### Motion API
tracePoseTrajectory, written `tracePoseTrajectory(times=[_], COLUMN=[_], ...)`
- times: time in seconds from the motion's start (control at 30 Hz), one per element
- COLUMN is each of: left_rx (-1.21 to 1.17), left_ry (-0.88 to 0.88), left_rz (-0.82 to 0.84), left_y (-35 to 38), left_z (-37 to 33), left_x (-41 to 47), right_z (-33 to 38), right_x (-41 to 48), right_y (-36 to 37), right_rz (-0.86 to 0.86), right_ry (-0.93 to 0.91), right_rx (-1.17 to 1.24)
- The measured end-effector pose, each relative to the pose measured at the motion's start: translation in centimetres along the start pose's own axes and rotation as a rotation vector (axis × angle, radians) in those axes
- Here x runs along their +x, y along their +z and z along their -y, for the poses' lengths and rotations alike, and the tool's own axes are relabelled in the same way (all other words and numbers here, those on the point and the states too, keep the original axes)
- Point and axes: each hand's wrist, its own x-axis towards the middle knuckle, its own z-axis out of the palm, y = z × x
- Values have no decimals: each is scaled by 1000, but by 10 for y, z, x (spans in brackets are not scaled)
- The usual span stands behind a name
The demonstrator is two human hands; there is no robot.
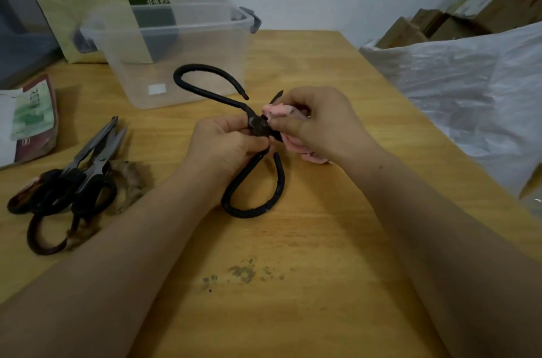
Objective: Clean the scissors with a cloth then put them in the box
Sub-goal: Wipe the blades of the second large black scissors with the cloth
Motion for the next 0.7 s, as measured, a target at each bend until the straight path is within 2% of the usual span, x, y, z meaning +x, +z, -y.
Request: tracePoseTrajectory(times=[0.13, 0.3, 0.53, 0.7], left_rx=[39, 88, 61, 70], left_ry=[22, 39, 2, 19], left_rz=[-14, -62, -71, -63], left_y=[3, 4, 4, 4], left_z=[3, 5, 3, 4], left_x=[-2, -1, -2, 0], right_z=[-3, -3, 1, 3], right_x=[1, 7, 1, -1], right_y=[3, 8, -2, 1], right_rz=[54, 68, 159, 9], right_ry=[93, 29, 47, -7], right_rx=[154, -47, -215, 2])
